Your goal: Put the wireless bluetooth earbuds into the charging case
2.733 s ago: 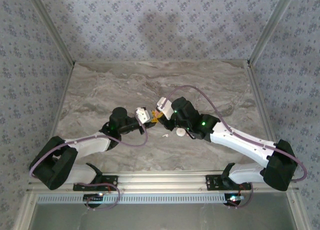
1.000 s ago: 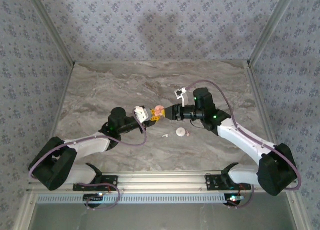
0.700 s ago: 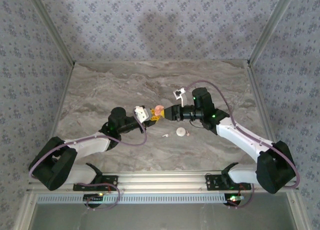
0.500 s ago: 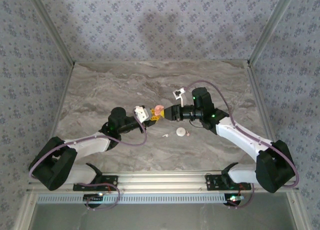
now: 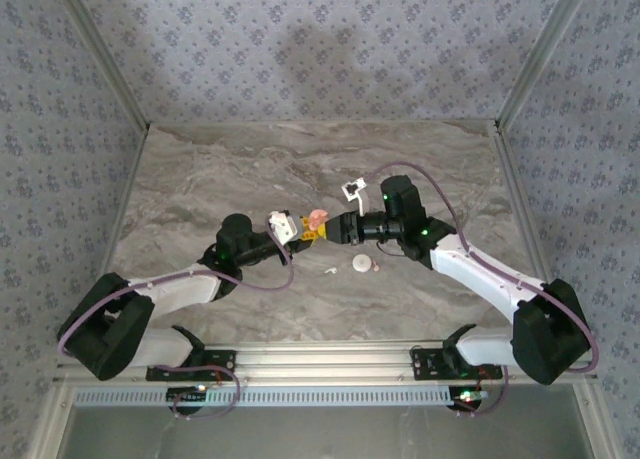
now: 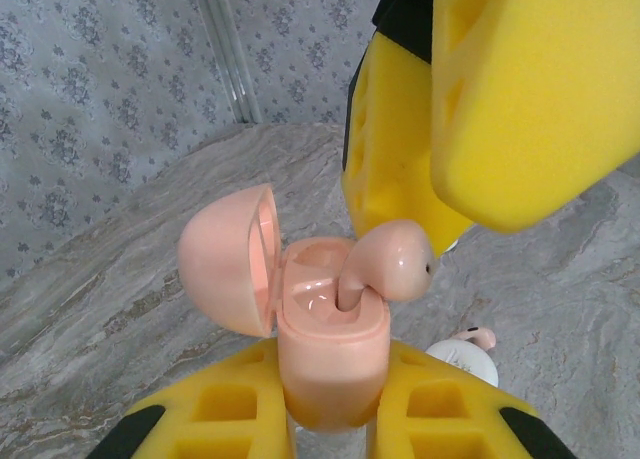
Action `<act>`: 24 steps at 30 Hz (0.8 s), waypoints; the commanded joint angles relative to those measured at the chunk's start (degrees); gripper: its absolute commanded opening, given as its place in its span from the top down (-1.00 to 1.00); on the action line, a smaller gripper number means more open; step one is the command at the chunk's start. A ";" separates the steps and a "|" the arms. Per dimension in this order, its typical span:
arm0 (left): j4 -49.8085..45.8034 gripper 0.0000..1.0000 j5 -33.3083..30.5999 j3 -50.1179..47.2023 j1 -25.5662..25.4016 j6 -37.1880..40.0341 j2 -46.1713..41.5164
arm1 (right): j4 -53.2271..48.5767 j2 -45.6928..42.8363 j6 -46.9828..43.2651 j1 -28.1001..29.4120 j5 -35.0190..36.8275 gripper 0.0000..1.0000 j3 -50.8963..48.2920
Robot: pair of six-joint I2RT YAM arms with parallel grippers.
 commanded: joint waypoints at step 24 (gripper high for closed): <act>1.86 0.77 -0.23 1.09 -0.43 -0.80 -2.11 | 0.24 1.32 -0.73 1.38 -0.35 0.30 3.91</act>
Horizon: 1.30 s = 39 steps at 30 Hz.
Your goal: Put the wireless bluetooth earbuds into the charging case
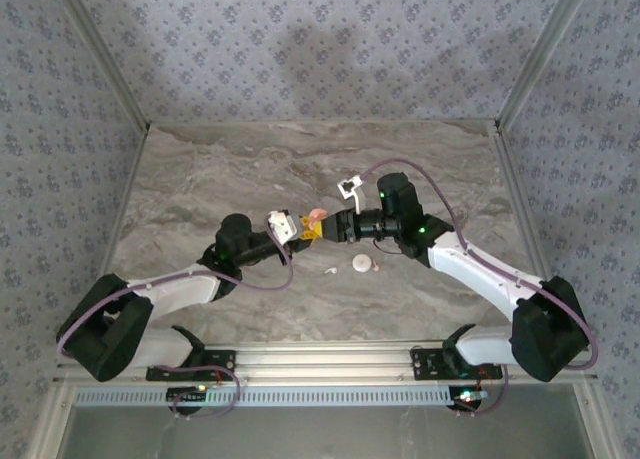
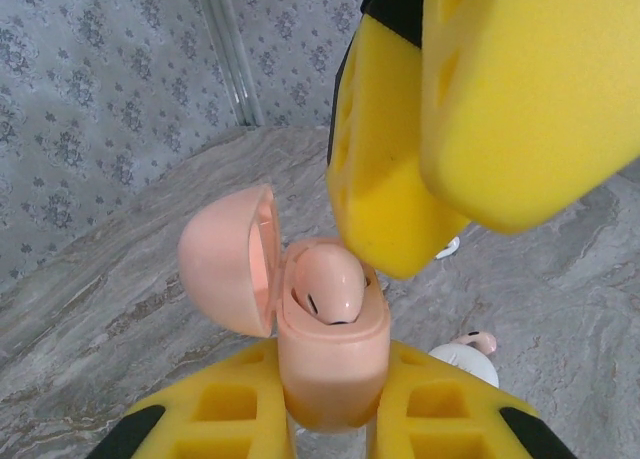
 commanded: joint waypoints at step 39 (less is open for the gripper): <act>0.70 0.77 -0.13 1.18 -0.45 -0.12 -2.76 | -21.58 4.35 -13.53 3.25 11.30 0.67 13.15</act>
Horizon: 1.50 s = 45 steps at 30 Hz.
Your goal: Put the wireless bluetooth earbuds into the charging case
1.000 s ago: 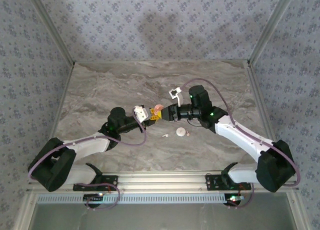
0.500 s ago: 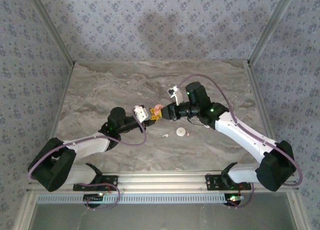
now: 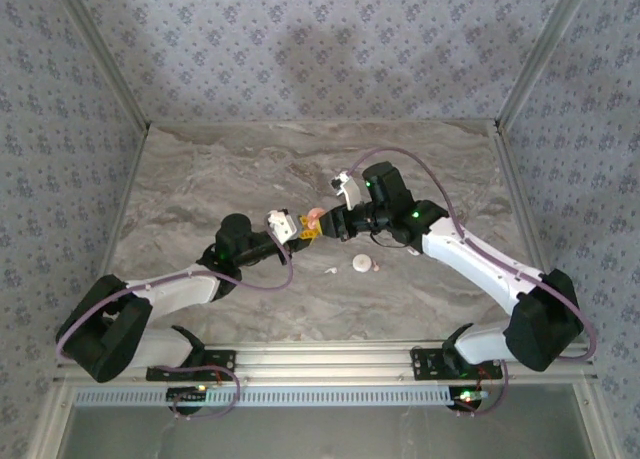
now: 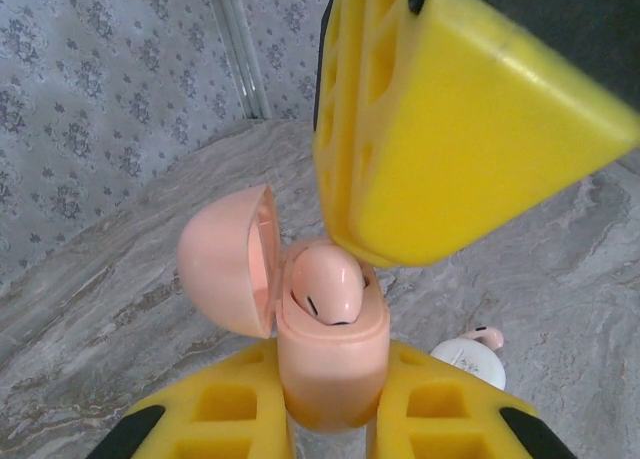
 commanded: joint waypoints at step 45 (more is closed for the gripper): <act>-0.98 0.78 -1.78 3.47 -0.41 -0.82 3.26 | -46.76 15.19 -16.78 -22.31 25.62 0.33 9.44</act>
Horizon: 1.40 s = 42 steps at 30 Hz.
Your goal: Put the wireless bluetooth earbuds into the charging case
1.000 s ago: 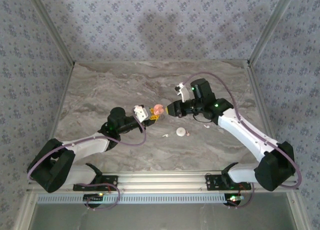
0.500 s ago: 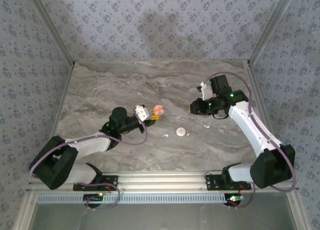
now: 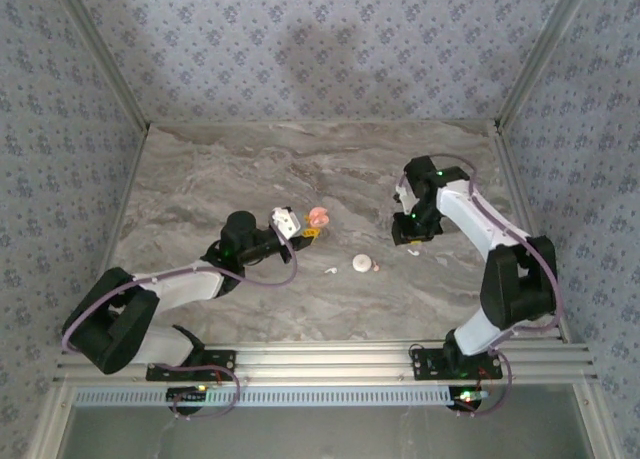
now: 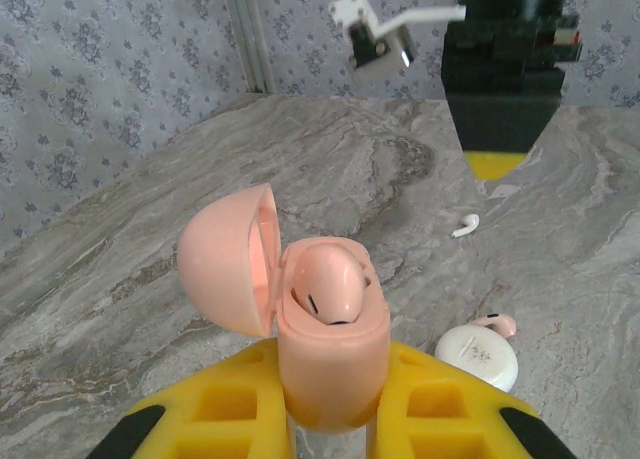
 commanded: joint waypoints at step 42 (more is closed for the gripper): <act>-1.07 0.78 -1.46 1.80 -0.44 0.65 -0.29 | 0.67 17.19 0.23 -4.71 10.43 0.06 6.03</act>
